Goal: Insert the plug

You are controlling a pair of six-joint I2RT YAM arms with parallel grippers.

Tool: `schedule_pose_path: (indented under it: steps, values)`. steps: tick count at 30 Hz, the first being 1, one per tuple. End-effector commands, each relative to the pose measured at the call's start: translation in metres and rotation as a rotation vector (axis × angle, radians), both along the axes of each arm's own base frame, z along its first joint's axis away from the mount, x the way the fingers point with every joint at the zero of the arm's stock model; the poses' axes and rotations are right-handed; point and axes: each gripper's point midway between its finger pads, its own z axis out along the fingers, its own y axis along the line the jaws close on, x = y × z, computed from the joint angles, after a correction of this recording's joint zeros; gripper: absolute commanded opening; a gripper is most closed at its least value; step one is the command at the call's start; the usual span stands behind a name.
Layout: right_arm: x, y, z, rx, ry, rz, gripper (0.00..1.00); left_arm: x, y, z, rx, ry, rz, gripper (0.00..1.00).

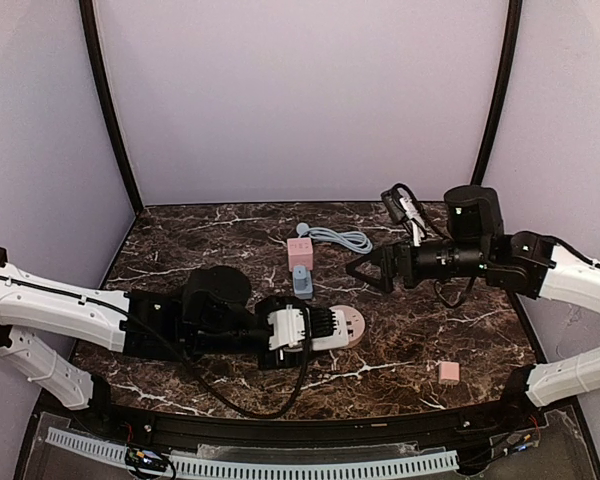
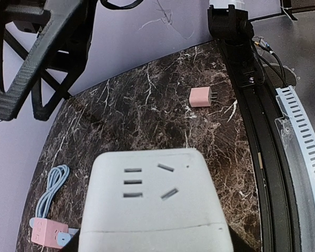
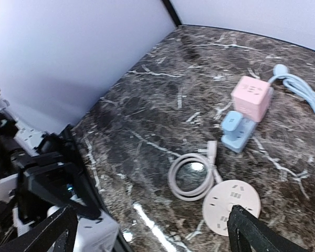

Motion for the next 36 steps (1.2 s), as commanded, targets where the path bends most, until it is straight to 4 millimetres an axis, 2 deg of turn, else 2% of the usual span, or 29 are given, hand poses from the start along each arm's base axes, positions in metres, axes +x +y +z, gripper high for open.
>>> schedule_pose_path:
  steps: [1, 2, 3, 4, 5, 6, 7, 8, 9, 10, 11, 12, 13, 14, 15, 16, 17, 18, 19, 20, 21, 22, 23, 31, 36]
  values:
    - [0.037, -0.042, -0.03, -0.209, -0.062, -0.269, 0.99, 0.004, 0.0, -0.01, 0.126, 0.086, 0.055, 0.06]
    - [0.042, -0.048, -0.035, -0.236, -0.068, -0.304, 0.99, 0.006, -0.001, -0.007, 0.152, 0.101, 0.063, 0.06]
    - [0.046, -0.053, -0.039, -0.258, -0.073, -0.335, 0.99, 0.007, -0.004, -0.016, 0.189, 0.114, 0.069, 0.04]
    - [0.05, -0.058, -0.044, -0.283, -0.079, -0.366, 0.99, 0.009, -0.005, -0.012, 0.21, 0.13, 0.08, 0.03]
    - [0.054, -0.062, -0.047, -0.302, -0.084, -0.392, 0.99, 0.01, -0.008, -0.022, 0.251, 0.147, 0.084, 0.01]
    - [0.058, -0.066, -0.051, -0.328, -0.088, -0.421, 0.99, 0.011, -0.01, -0.019, 0.271, 0.162, 0.093, 0.01]
    - [0.061, -0.071, -0.054, -0.349, -0.092, -0.447, 0.99, 0.012, -0.014, -0.03, 0.306, 0.181, 0.099, 0.01]
    - [0.064, -0.075, -0.057, -0.369, -0.096, -0.476, 0.99, 0.013, -0.016, -0.022, 0.321, 0.202, 0.107, 0.01]
    - [0.066, -0.079, -0.059, -0.388, -0.1, -0.497, 0.99, 0.013, -0.019, -0.033, 0.359, 0.224, 0.104, 0.01]
    - [0.068, -0.082, -0.061, -0.402, -0.103, -0.512, 0.99, 0.014, -0.021, -0.026, 0.369, 0.239, 0.11, 0.01]
    - [0.069, -0.085, -0.062, -0.414, -0.106, -0.525, 0.99, 0.015, -0.025, -0.032, 0.393, 0.249, 0.111, 0.01]
    - [0.07, -0.088, -0.063, -0.423, -0.11, -0.536, 0.99, 0.017, -0.027, -0.023, 0.401, 0.254, 0.115, 0.01]
    - [0.071, -0.091, -0.064, -0.434, -0.112, -0.549, 0.99, 0.019, -0.03, -0.031, 0.434, 0.262, 0.12, 0.01]
    - [0.072, -0.094, -0.066, -0.446, -0.115, -0.562, 0.99, 0.021, -0.03, -0.021, 0.45, 0.267, 0.126, 0.01]
    - [0.073, -0.098, -0.067, -0.459, -0.116, -0.577, 0.98, 0.021, -0.024, -0.036, 0.527, 0.288, 0.133, 0.01]
    - [0.074, -0.1, -0.068, -0.465, -0.115, -0.586, 0.99, 0.025, -0.032, -0.024, 0.513, 0.283, 0.131, 0.01]
    - [0.074, -0.101, -0.069, -0.466, -0.113, -0.587, 0.99, 0.025, -0.027, -0.04, 0.587, 0.295, 0.14, 0.01]
    - [0.073, -0.101, -0.069, -0.463, -0.109, -0.585, 0.99, 0.027, -0.032, -0.031, 0.58, 0.287, 0.139, 0.01]
    - [0.072, -0.1, -0.07, -0.462, -0.108, -0.581, 0.99, 0.026, -0.028, -0.046, 0.649, 0.301, 0.141, 0.01]
    - [0.072, -0.101, -0.07, -0.462, -0.105, -0.582, 0.99, 0.028, -0.033, -0.038, 0.644, 0.295, 0.136, 0.01]
    - [0.072, -0.102, -0.071, -0.462, -0.105, -0.587, 0.99, 0.027, -0.028, -0.051, 0.707, 0.309, 0.139, 0.01]
    - [0.073, -0.104, -0.072, -0.467, -0.104, -0.596, 0.99, 0.029, -0.034, -0.051, 0.717, 0.306, 0.135, 0.01]
    - [0.073, -0.106, -0.073, -0.471, -0.1, -0.606, 0.99, 0.029, -0.029, -0.053, 0.747, 0.309, 0.138, 0.01]
    - [0.077, -0.121, -0.089, -0.507, -0.056, -0.659, 0.99, 0.051, -0.033, -0.043, 0.751, 0.347, 0.145, 0.01]
    - [0.077, -0.115, -0.106, -0.521, 0.0, -0.642, 0.99, 0.063, -0.034, -0.056, 0.783, 0.347, 0.152, 0.01]
